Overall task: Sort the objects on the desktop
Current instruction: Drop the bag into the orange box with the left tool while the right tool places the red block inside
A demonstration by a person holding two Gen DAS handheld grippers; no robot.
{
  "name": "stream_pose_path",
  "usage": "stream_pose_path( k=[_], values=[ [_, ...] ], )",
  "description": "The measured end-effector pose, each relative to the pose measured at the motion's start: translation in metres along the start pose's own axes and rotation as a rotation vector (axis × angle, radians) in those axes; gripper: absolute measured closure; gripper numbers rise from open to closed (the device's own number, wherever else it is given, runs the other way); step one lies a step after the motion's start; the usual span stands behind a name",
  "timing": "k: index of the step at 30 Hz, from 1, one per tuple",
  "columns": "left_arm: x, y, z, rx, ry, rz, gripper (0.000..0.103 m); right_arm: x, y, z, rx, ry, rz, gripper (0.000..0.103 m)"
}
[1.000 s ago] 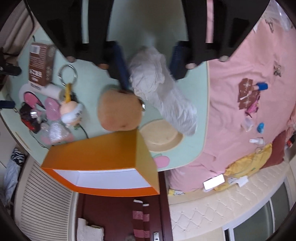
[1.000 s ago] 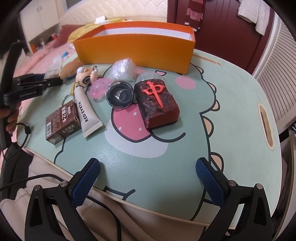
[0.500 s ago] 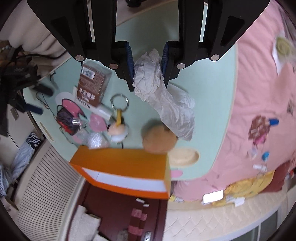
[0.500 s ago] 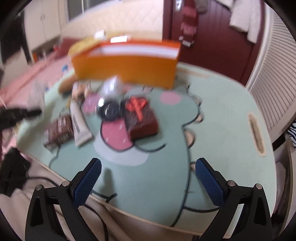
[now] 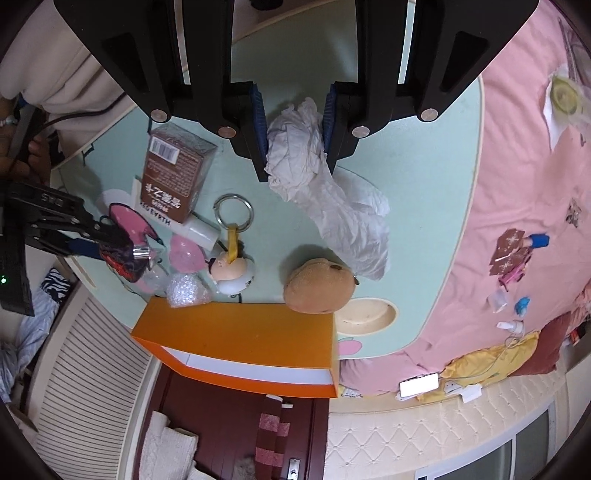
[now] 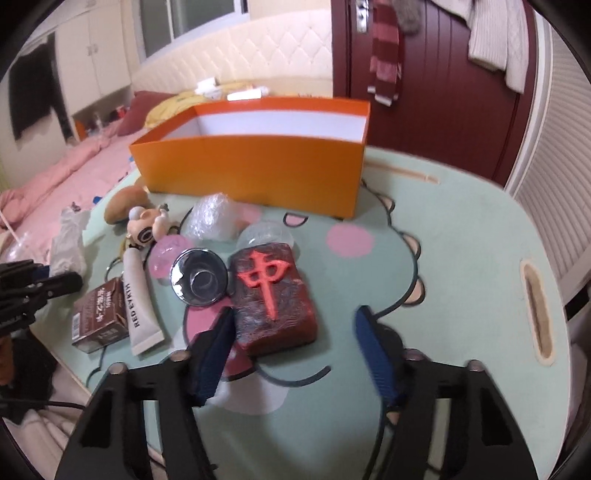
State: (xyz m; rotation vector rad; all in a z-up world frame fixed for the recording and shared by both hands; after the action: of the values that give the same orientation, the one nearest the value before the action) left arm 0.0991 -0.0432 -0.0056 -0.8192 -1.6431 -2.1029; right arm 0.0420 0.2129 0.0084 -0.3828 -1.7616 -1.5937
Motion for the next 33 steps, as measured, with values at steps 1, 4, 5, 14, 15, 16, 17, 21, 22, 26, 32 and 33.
stream_pose_path(
  k=[1, 4, 5, 14, 15, 16, 17, 21, 22, 26, 32, 33],
  values=[
    [0.002, 0.002, 0.0, -0.001, -0.002, 0.005, 0.076, 0.0, 0.001, 0.0, -0.014, 0.009, 0.001, 0.062],
    [0.009, 0.011, 0.001, 0.001, -0.014, 0.024, 0.076, 0.002, 0.008, 0.007, 0.019, -0.036, 0.014, 0.062],
    [0.014, 0.015, 0.001, -0.003, -0.015, 0.035, 0.076, 0.003, 0.011, 0.009, 0.035, -0.056, 0.019, 0.063],
    [0.099, 0.05, 0.006, -0.066, -0.055, 0.196, 0.076, 0.059, 0.05, 0.024, 0.079, -0.083, 0.183, 0.065],
    [0.11, 0.05, 0.007, -0.077, -0.056, 0.209, 0.076, 0.065, 0.053, 0.024, 0.092, -0.088, 0.203, 0.065],
    [0.121, 0.048, 0.009, -0.085, -0.06, 0.221, 0.076, 0.073, 0.057, 0.024, 0.104, -0.092, 0.225, 0.065],
    [0.131, 0.046, 0.011, -0.092, -0.066, 0.233, 0.076, 0.081, 0.06, 0.023, 0.116, -0.096, 0.247, 0.065],
    [0.159, 0.024, 0.019, -0.106, -0.081, 0.24, 0.076, 0.113, 0.062, 0.017, 0.158, -0.105, 0.328, 0.065],
    [0.164, 0.015, 0.02, -0.117, -0.08, 0.23, 0.076, 0.12, 0.059, 0.016, 0.159, -0.102, 0.338, 0.065],
    [0.166, -0.022, 0.02, -0.126, -0.06, 0.162, 0.076, 0.134, 0.027, 0.01, 0.14, -0.088, 0.308, 0.065],
    [0.16, -0.054, 0.013, -0.131, -0.029, 0.089, 0.076, 0.132, -0.022, 0.01, 0.158, -0.122, 0.201, 0.065],
    [0.16, -0.055, 0.011, -0.133, -0.024, 0.085, 0.076, 0.132, -0.028, 0.01, 0.163, -0.128, 0.185, 0.065]
  ],
)
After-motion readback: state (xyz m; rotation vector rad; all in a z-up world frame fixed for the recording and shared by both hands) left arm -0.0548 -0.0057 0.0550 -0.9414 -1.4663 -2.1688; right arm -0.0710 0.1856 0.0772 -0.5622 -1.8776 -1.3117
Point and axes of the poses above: each gripper's, at about its wrist camera, not at the fingertips, and y roughly against the way its jaws point, z to its right, x to its top, the point moved 3 cm from there along -y, roughly the way its jaws point, and after that the axes turned 3 degrees about -x, right-handed, at the moved point
